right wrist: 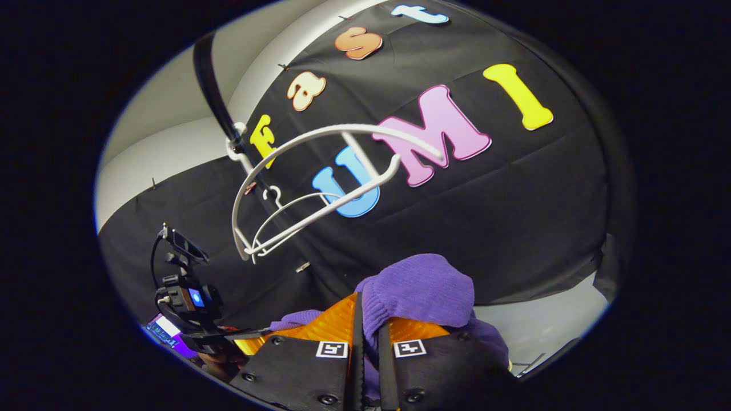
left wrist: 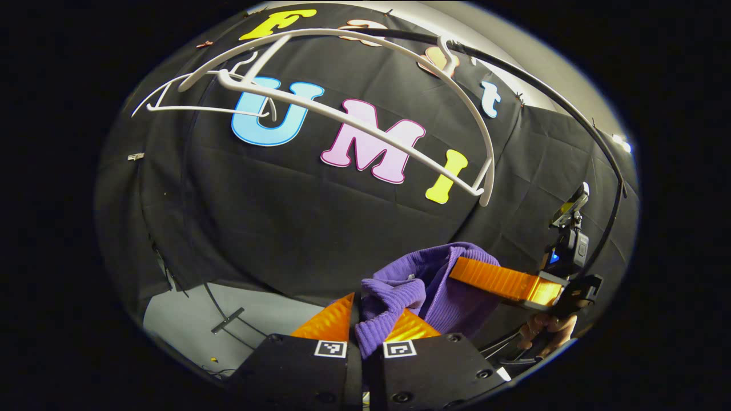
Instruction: Grasp the clothes on the hanger with both hands and then place them into the laundry hamper below.
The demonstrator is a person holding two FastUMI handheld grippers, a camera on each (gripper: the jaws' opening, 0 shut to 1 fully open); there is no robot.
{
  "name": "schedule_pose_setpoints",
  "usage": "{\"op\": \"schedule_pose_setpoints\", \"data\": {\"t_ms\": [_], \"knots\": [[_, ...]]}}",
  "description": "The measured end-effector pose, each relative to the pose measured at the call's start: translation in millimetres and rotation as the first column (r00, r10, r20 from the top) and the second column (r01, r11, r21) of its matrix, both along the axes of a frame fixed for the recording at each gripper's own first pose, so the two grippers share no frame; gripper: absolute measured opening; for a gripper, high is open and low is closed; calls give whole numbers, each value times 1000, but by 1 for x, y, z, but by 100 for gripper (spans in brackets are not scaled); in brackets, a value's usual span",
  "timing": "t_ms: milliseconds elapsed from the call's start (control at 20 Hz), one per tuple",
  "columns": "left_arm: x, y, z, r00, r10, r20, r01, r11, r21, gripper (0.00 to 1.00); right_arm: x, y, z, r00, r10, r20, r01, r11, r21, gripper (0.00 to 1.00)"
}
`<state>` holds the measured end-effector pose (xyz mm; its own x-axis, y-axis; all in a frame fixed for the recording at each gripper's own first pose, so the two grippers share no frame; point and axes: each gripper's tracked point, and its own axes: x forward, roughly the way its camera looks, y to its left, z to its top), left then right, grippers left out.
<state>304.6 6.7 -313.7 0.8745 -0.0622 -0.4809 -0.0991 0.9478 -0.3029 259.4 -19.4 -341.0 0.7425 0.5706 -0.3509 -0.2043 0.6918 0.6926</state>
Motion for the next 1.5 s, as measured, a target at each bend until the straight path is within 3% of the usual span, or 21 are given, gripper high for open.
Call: {"op": "schedule_pose_setpoints", "data": {"t_ms": [250,550,700,850,1150,1300,1500], "knots": [[-19,6,-6,999,24,-29,-24,1000,-1,9,-42,49,-17,988,131,-80,-135,990,-42,15],[-57,6,-55,974,63,-216,-60,998,23,9,-89,60,-75,957,182,-225,-237,939,-250,15],[-68,10,-76,941,112,-319,-119,993,-1,9,-116,61,-98,933,207,-294,-300,899,-319,16],[-70,3,-83,889,153,-431,-186,982,-36,9,-130,65,-120,902,200,-382,-332,888,-320,16],[-88,-6,-94,797,136,-589,-198,979,-42,9,-158,69,-156,816,192,-545,-415,850,-324,16],[-90,-10,-98,772,127,-623,-196,980,-43,9,-166,58,-167,790,189,-584,-445,832,-332,16],[-92,-8,-99,764,126,-633,-194,980,-39,9,-166,52,-170,779,176,-602,-451,824,-343,16]]}}
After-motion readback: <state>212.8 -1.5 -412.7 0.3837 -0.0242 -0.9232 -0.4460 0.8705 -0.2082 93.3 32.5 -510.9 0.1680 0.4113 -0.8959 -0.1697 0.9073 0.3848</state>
